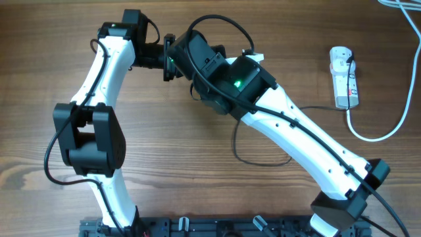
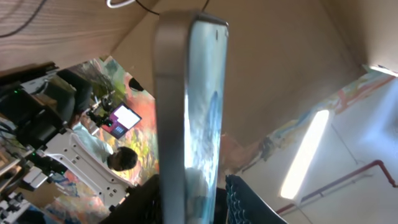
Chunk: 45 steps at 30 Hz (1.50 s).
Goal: Plug charger to phone and switch on socket
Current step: 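Release the phone from the right gripper and move it toward the cable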
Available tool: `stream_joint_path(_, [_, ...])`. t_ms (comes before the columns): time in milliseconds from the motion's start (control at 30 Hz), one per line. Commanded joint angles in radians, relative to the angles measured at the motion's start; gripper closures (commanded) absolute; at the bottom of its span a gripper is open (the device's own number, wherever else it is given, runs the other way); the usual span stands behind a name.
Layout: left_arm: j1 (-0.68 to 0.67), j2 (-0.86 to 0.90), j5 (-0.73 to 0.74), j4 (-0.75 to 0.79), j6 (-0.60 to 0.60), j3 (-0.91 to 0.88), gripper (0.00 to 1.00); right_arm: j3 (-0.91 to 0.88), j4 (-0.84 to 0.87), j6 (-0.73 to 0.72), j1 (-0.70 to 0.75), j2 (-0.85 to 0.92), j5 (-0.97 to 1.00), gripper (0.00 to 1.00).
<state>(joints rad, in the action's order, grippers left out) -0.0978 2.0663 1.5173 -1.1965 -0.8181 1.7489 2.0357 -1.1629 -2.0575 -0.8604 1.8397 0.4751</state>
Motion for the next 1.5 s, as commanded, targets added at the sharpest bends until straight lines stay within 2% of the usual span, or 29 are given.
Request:
stream_joint_path(0, [-0.003,-0.032,0.038,0.000,-0.002,0.019,0.66,0.018,0.002,-0.014,0.005,-0.041,0.009,0.94])
stream_joint_path(167, [-0.003,-0.032,0.038,0.000,-0.002,0.019,0.69,0.018,0.002,-0.014,0.005,-0.041,0.009,0.95])
stream_joint_path(333, [-0.003,-0.032,0.038,0.000,-0.002,0.019,0.78,0.018,0.002,-0.013,0.005,-0.041,0.008,0.96])
stream_joint_path(433, [-0.003,-0.032,0.038,0.000,-0.002,0.019,0.82,0.018,0.003,-0.011,0.004,-0.041,-0.003,0.89])
stream_joint_path(500, [-0.003,-0.032,0.038,0.000,-0.002,0.019,0.85,0.018,0.002,-0.011,0.004,-0.041,-0.002,0.89])
stream_joint_path(600, [-0.003,-0.032,0.038,0.000,-0.002,0.019,0.96,0.018,0.000,0.002,0.004,-0.041,-0.002,0.82])
stream_joint_path(667, [-0.003,-0.032,0.037,0.001,-0.002,0.019,0.96,0.018,-0.001,0.034,0.005,-0.041,-0.001,0.76])
stream_joint_path(733, [-0.003,-0.032,0.037,0.001,-0.002,0.019,0.96,0.018,-0.002,0.049,0.005,-0.041,0.000,0.61])
stream_joint_path(767, [-0.003,-0.032,0.037,0.001,-0.002,0.019,0.96,0.018,-0.002,0.068,0.005,-0.041,0.007,0.50])
stream_joint_path(800, [-0.003,-0.032,0.037,0.001,-0.001,0.019,0.96,0.019,-0.002,0.102,0.005,-0.044,0.027,0.40])
stream_joint_path(867, [-0.003,-0.032,0.029,0.005,-0.001,0.019,0.96,0.019,-0.002,0.180,0.005,-0.053,0.070,0.25])
stream_joint_path(933, [-0.003,-0.032,0.002,0.019,-0.001,0.019,0.96,0.019,-0.002,0.276,0.005,-0.071,0.107,0.15])
stream_joint_path(967, [-0.003,-0.032,-0.025,0.027,-0.001,0.019,0.96,0.019,-0.005,0.361,0.006,-0.089,0.114,0.02])
stream_joint_path(1200, [-0.003,-0.032,-0.370,0.042,0.003,0.019,0.96,0.019,-0.010,0.930,0.066,-0.217,0.121,0.01])
stream_joint_path(1300, [-0.002,-0.032,-0.518,0.042,0.017,0.019,0.96,0.018,-0.084,1.041,0.143,-0.257,0.051,0.00])
stream_joint_path(1467, [-0.002,-0.032,-0.684,0.041,0.124,0.019,0.96,0.014,-0.232,1.225,0.313,-0.254,-0.159,0.00])
